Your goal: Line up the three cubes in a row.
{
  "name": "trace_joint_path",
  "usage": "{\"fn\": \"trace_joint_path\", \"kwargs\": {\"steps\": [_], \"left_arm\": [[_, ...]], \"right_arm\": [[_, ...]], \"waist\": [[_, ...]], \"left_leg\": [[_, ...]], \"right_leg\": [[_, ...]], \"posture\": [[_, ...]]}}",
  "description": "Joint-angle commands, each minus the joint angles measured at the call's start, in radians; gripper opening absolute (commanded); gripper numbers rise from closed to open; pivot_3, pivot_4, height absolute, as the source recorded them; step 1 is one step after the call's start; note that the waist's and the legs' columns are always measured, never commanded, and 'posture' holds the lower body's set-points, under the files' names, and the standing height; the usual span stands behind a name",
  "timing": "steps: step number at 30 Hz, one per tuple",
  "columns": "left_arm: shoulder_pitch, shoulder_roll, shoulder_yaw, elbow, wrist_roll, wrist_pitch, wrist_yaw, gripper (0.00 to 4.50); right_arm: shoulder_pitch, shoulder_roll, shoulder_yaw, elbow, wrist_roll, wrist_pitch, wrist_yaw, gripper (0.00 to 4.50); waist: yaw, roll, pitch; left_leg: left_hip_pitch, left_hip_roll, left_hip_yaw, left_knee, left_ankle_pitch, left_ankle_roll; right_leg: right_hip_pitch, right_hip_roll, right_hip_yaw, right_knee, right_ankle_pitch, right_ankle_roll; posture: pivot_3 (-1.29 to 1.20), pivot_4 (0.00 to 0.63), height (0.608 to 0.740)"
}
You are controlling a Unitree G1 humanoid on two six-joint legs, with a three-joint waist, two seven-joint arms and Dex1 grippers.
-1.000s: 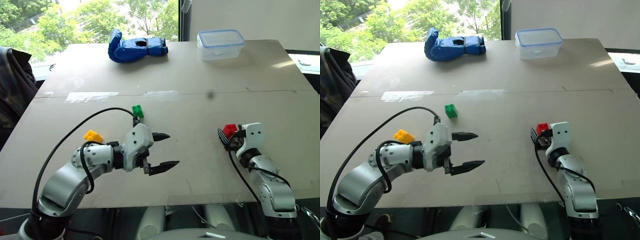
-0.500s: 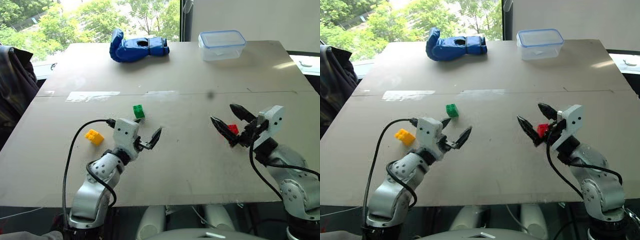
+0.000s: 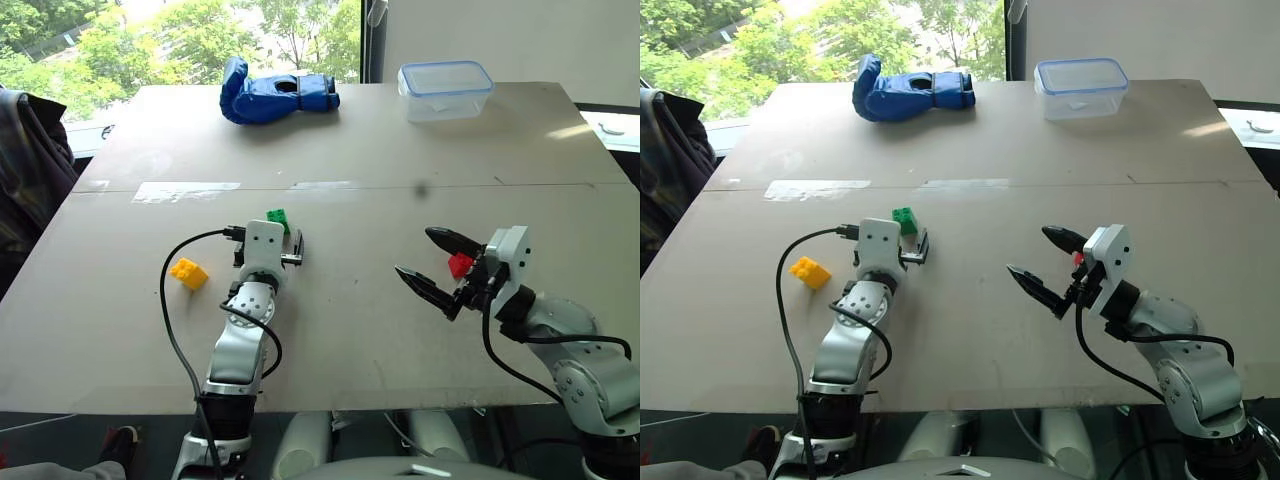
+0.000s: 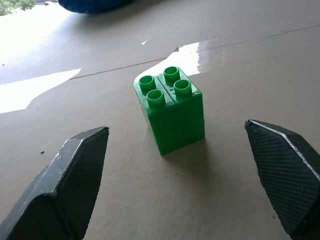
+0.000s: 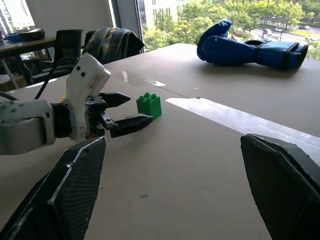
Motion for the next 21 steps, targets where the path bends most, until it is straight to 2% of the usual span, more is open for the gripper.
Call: {"fn": "trace_joint_path", "kwargs": {"steps": [1,7,11,15,21], "left_arm": [[-0.079,-0.016,0.012,0.121,0.032,-0.073,0.047,4.50],[-0.176,-0.061,0.002,0.294,0.039,-0.155,0.078,4.50],[-0.183,-0.088,0.006,0.326,0.043,-0.179,0.099,3.39],[-0.167,-0.108,0.020,0.314,0.042,-0.172,0.125,1.34],[-0.141,-0.094,-0.014,0.283,0.037,-0.202,0.056,1.34]], "right_arm": [[-0.014,0.011,0.017,-0.028,-0.004,-0.030,-0.004,4.42],[-0.011,0.016,0.024,-0.016,-0.015,-0.048,0.002,4.42],[0.001,0.014,0.023,-0.016,-0.023,-0.058,0.001,4.50],[0.004,0.012,0.021,-0.011,-0.024,-0.065,0.001,4.50],[0.022,-0.005,-0.002,0.001,-0.016,-0.076,0.020,4.50]], "waist": [[-0.003,0.000,0.000],[0.005,-0.002,0.000],[0.006,-0.002,0.000],[0.006,-0.002,-0.001],[0.003,-0.002,-0.001]], "left_leg": [[0.000,0.000,0.000,0.000,0.000,0.000],[-0.001,-0.004,-0.003,0.001,0.000,0.000],[-0.001,-0.003,-0.005,0.001,0.001,-0.001],[-0.001,-0.004,-0.005,0.001,0.001,-0.002],[-0.001,-0.004,-0.005,0.001,0.001,-0.002]], "right_leg": [[0.000,0.000,0.000,0.000,0.000,0.000],[0.001,-0.002,-0.003,0.001,0.000,0.000],[0.001,-0.003,-0.004,0.000,0.000,0.000],[0.001,-0.003,-0.004,0.001,0.000,0.000],[0.001,-0.003,-0.004,0.002,0.000,0.000]], "posture": [[0.00,0.150,0.740],[0.00,0.150,0.740],[0.00,0.150,0.740],[0.00,0.150,0.740],[0.00,0.150,0.740]]}}
